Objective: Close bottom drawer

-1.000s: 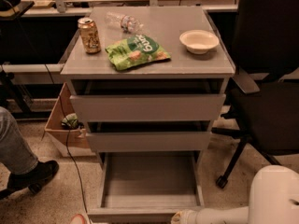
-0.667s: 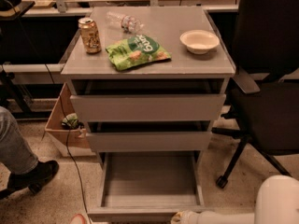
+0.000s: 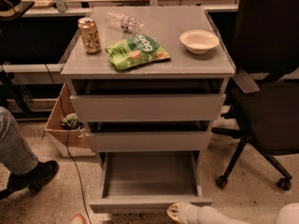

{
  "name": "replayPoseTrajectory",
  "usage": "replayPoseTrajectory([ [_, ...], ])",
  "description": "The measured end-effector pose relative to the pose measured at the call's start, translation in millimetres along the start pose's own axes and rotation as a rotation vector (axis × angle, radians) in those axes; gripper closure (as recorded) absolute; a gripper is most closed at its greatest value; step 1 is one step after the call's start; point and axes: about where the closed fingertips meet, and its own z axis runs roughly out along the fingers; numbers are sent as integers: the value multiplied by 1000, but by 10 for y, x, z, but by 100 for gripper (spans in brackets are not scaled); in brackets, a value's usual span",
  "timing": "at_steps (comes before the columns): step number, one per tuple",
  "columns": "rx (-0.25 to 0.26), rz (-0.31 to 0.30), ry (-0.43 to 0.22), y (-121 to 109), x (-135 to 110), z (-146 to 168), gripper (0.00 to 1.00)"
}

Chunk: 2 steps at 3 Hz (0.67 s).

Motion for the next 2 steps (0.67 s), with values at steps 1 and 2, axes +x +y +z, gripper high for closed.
replayPoseTrajectory([
  [1, 45, -59, -57, -273, -144, 112, 100],
  [2, 69, -112, -124, -507, -332, 289, 100],
])
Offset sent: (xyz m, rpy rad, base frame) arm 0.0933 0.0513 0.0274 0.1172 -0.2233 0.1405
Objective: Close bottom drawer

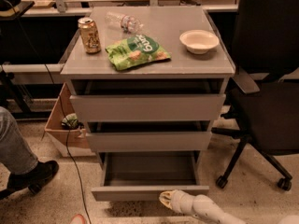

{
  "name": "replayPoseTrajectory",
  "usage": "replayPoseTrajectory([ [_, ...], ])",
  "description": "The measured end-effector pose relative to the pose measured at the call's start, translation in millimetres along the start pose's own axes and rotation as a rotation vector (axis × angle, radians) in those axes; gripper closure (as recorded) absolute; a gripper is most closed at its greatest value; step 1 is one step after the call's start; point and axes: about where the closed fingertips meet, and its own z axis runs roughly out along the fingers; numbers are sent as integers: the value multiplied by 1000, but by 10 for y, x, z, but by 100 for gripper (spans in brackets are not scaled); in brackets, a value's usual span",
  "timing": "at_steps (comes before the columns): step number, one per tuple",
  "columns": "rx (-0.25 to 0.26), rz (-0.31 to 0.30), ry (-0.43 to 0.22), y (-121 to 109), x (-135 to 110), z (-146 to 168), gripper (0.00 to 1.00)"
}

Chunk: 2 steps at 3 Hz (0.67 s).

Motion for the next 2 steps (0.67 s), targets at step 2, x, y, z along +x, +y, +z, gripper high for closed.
replayPoseTrajectory([
  [2, 22, -46, -136, -282, -200, 483, 100],
])
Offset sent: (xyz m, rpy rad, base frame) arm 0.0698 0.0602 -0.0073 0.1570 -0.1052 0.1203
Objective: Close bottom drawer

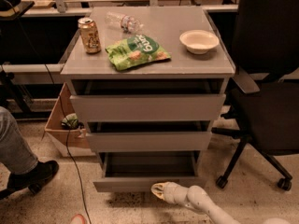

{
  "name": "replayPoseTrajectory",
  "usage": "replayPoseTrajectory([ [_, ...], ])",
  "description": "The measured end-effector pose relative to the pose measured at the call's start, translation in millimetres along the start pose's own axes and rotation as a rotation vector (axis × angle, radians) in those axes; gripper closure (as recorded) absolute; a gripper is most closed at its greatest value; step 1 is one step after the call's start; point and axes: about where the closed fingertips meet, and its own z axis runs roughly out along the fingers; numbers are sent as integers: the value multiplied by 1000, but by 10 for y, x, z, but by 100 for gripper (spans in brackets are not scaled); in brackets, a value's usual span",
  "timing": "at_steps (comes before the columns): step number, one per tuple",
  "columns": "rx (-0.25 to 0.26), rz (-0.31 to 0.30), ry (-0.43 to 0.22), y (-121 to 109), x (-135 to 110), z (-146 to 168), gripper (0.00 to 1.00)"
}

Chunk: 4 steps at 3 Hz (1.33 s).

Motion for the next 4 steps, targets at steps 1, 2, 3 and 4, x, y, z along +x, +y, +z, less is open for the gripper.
replayPoseTrajectory([
  [1, -1, -29, -97, -136, -132, 404, 100],
  [2, 1, -58, -148, -241, -213, 635, 100],
  [3, 9, -117, -185, -409, -325, 860, 100],
  [4, 17, -176, -218, -558, -457, 1063, 100],
])
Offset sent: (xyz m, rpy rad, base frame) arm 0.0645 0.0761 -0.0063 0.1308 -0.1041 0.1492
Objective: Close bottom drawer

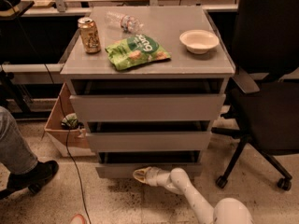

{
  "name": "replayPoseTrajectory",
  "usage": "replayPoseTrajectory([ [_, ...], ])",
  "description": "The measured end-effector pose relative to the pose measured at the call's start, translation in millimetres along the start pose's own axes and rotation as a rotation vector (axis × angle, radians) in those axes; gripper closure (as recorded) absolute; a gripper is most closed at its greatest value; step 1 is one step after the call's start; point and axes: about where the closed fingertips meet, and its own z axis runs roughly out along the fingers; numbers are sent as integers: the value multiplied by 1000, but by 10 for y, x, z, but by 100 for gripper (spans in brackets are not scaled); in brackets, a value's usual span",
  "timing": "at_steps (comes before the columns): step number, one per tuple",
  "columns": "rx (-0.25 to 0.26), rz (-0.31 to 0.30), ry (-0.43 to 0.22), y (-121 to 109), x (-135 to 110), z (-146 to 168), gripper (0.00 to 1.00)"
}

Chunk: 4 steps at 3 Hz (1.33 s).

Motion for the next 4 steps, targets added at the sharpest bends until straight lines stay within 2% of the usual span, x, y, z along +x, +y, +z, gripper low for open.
replayPoseTrajectory([
  [2, 25, -88, -23, -197, -33, 222, 100],
  [3, 26, -95, -18, -204, -19, 217, 100],
  [4, -3, -60, 12, -106, 21, 139, 100],
])
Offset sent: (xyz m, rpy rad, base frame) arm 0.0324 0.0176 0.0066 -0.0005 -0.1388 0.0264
